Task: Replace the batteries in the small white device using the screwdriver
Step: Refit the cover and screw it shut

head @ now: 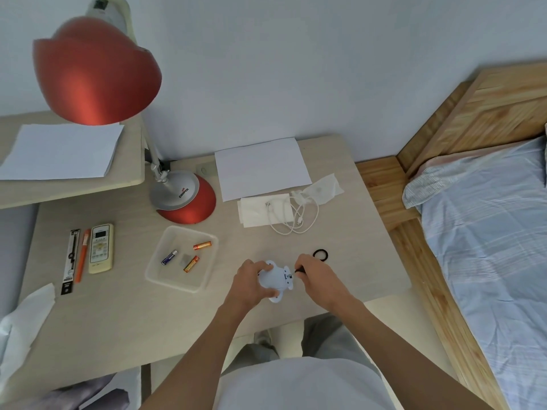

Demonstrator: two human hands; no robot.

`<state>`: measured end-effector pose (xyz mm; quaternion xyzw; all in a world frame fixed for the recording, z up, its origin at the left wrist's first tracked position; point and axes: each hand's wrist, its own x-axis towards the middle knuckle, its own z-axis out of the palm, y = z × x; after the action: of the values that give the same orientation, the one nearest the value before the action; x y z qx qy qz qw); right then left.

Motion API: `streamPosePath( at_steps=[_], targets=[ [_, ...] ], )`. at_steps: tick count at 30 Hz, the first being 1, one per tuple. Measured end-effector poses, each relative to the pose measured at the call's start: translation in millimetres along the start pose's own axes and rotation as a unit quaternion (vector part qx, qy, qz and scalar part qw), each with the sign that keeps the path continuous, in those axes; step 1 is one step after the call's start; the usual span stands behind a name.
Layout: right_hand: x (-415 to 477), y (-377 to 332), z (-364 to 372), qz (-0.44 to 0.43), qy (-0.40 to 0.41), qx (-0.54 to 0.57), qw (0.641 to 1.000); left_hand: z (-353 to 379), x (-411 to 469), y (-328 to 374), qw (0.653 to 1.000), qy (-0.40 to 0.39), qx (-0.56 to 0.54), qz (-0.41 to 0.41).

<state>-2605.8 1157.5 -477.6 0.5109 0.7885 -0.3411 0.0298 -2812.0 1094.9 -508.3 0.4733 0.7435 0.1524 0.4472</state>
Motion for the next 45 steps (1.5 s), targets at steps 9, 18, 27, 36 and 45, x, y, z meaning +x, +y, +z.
streamPosePath(
  at_steps=[9,18,27,36,45],
  targets=[
    [0,3,-4,-0.061,-0.007,-0.05,0.997,2,0,2,1.0,0.007,0.005,-0.009],
    [7,0,5,0.013,0.02,-0.137,0.99,6,-1,-1,1.0,0.014,-0.004,-0.014],
    [3,-5,3,-0.022,0.019,-0.048,0.998,8,-1,-3,1.0,0.014,0.001,-0.011],
    [7,-2,11,0.034,0.015,-0.168,0.985,8,0,-2,1.0,0.011,-0.001,-0.01],
    [0,-8,9,-0.008,0.018,-0.075,0.997,4,0,-2,1.0,0.013,0.005,-0.008]
  ],
)
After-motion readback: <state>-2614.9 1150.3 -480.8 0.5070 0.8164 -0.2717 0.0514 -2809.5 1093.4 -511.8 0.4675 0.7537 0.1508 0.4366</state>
